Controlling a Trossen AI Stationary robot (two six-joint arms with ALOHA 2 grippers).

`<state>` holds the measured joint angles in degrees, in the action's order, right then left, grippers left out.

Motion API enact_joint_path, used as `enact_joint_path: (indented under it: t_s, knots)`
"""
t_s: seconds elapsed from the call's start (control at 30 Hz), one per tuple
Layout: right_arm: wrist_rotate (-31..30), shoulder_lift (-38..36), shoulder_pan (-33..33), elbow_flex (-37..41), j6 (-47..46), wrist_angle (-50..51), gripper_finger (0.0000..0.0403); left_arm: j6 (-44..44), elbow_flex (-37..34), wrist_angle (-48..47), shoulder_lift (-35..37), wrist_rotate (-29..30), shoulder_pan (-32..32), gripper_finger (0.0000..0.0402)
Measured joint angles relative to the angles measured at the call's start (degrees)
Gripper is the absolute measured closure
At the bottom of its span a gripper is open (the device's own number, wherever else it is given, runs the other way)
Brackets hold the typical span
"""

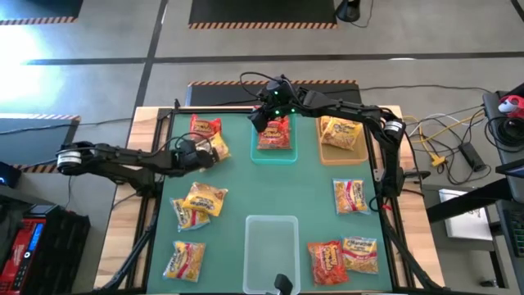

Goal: Sort Maruchan noodles
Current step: Put the yellow noodle pack into the orange bin

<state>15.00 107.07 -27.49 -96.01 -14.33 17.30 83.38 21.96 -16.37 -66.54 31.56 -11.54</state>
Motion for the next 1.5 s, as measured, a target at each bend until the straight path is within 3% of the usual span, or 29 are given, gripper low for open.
enact_joint_path:
  t_s: [0.27, 0.47, 0.63, 0.8, 0.9, 1.0, 1.23, 1.4, 1.5]
  knots:
    - [0.02, -0.02, 0.02, 0.0, 0.9, 0.29, 0.0275, -25.43, -0.02, 4.86, 0.8, -12.87, 0.14, 0.0363]
    - [0.02, -0.02, 0.11, 0.0, 0.92, 0.47, 0.0275, -33.79, 0.16, 2.26, 1.29, -24.27, 0.14, 0.0363]
    - [0.03, -0.02, 0.11, 0.0, 0.88, 0.55, 0.0275, -37.37, 0.12, -3.16, 4.16, -24.54, 0.25, 0.0363]
    - [0.02, -0.02, 0.11, 0.0, 0.95, 0.51, 0.0275, -47.93, 0.56, -6.83, 9.11, -17.21, 0.21, 0.0363]
    - [0.02, -0.02, 0.11, 0.0, 1.17, 0.47, 0.0275, -52.0, 3.03, -6.01, 12.06, -16.23, 0.22, 0.0363]
    - [0.02, -0.02, 0.11, 0.0, 1.45, 0.41, 0.0275, -46.2, 4.61, -5.85, 13.23, -15.91, 0.21, 0.0363]
    - [0.0, -0.02, 0.11, 0.02, 0.16, 0.04, 0.0275, -8.31, 4.8, -5.81, 7.78, -14.03, 0.49, 0.0363]
    - [0.0, -0.02, 0.11, 0.01, 1.19, -0.04, 0.0275, 1.73, 4.9, -5.55, 1.38, -9.98, 0.47, 0.0363]
    - [0.01, -0.02, 0.11, 0.02, 1.47, -0.06, 0.0275, 2.86, 5.72, -5.21, -1.62, -8.84, 0.47, 0.0363]
